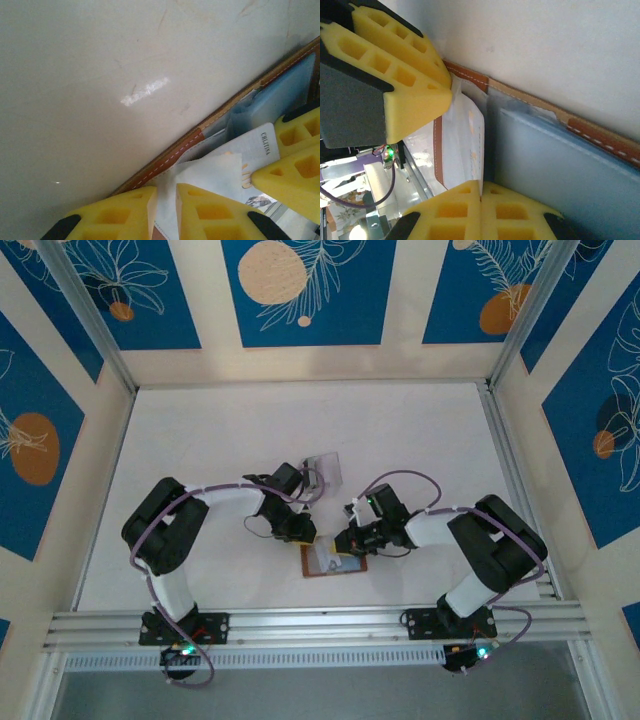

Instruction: Put the credit cards into the card holder

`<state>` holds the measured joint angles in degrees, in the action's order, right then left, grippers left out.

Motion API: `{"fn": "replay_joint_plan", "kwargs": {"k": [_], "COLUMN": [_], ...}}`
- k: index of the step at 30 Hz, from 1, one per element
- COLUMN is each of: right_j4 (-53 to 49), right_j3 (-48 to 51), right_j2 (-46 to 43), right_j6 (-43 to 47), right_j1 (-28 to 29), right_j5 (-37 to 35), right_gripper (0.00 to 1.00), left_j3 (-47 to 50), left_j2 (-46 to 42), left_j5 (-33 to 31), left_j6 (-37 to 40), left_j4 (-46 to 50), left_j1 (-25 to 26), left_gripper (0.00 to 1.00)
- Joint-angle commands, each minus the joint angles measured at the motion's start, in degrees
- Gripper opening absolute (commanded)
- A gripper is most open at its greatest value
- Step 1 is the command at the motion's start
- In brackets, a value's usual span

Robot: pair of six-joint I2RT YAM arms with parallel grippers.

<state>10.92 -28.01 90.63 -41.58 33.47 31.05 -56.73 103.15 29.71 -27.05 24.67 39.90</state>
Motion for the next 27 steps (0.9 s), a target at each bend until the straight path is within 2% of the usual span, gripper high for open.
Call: {"fn": "replay_joint_plan", "kwargs": {"k": [1,4,7,10,15,20,27], "right_j4": [-3.57,-4.58,-5.73,-6.63,-6.98,-8.41,-9.95], "right_j3": [-0.42,-0.82,-1.16,-1.64,-1.71,-2.43,-3.73], "right_j2": [2.25,2.53,2.78,3.38,3.59,3.50,3.04], "right_j6": [-2.40,-3.21,-3.73,-4.42,-5.85,-6.46,-7.74], "right_j1": [0.86,0.92,0.94,0.88,0.90,1.00,2.15], "right_j5": [-5.05,-6.61,-7.48,-7.76,-8.08,-8.72,-10.38], "right_gripper": [0.00,0.00,0.00,0.00,0.00,0.00,0.01], "left_j3": [2.20,3.61,5.53,7.63,10.85,12.10,11.99], "left_j2": [0.70,-2.16,-5.71,-7.87,-11.55,-10.45,-6.30], "left_j5": [-0.69,0.02,-0.48,-0.24,-1.62,-0.94,-0.63], "left_j6": [-1.68,-2.86,-4.25,-6.13,-7.39,-7.23,-8.38], "left_j4": [0.60,-0.14,-0.85,-2.55,-3.49,-4.68,-7.86], "left_j1": [1.80,1.78,1.59,1.59,1.73,2.31,5.00], "left_gripper": [0.20,0.21,0.29,0.29,0.21,0.10,0.08]}}
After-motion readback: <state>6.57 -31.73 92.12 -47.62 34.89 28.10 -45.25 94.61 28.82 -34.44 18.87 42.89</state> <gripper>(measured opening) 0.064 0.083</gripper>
